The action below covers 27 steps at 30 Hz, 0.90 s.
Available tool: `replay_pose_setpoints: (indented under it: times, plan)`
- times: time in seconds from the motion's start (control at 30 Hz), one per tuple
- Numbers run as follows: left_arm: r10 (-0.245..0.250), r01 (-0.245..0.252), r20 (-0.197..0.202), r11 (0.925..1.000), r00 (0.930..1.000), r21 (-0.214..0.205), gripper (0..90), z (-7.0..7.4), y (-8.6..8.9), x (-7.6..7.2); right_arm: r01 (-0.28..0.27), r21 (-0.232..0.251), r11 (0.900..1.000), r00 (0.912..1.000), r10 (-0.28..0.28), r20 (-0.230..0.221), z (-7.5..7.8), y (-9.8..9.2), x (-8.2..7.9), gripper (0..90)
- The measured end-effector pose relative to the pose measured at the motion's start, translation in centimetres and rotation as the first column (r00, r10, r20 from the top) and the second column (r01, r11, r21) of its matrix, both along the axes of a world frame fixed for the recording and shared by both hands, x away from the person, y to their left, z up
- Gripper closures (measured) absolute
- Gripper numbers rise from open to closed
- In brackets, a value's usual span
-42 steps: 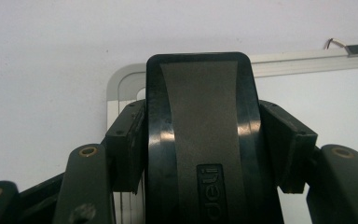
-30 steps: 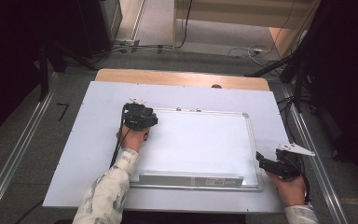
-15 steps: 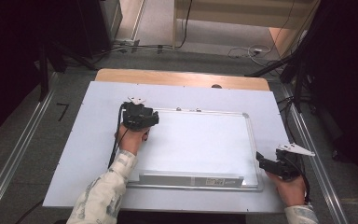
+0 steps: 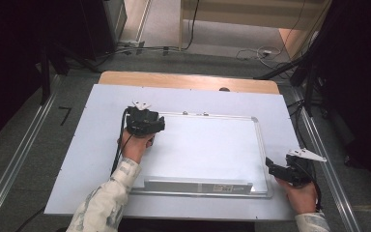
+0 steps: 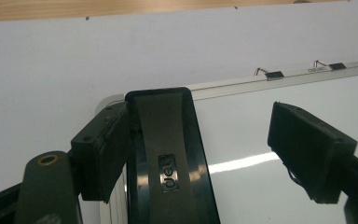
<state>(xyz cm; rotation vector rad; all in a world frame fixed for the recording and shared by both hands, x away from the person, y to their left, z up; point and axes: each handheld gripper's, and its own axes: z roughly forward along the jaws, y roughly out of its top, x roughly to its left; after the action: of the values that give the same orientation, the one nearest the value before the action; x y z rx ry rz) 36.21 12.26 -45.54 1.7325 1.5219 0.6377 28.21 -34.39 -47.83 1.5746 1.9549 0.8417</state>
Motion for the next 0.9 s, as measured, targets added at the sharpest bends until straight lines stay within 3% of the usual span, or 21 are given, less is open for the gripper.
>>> replay_pose_setpoints:
  times: [0.3,0.5,0.9]
  plan:
    - [-0.018,0.018,0.011,0.9997,0.9998,-0.018,20.1,0.2,0.7,-1.0,0.001,0.0,1.0,1.0,-0.001,-0.001,0.0,0.0,0.0,18.3]
    - [-0.026,0.028,0.039,0.9989,0.9989,-0.039,20.1,0.4,1.0,-1.8,0.002,0.0,1.0,1.0,-0.002,0.002,0.0,0.0,0.0,18.3]
    - [-0.045,0.048,0.064,0.9978,0.9969,-0.047,20.1,0.9,1.8,-3.6,0.003,0.003,1.0,1.0,-0.003,0.005,0.0,-0.1,-0.1,18.3]
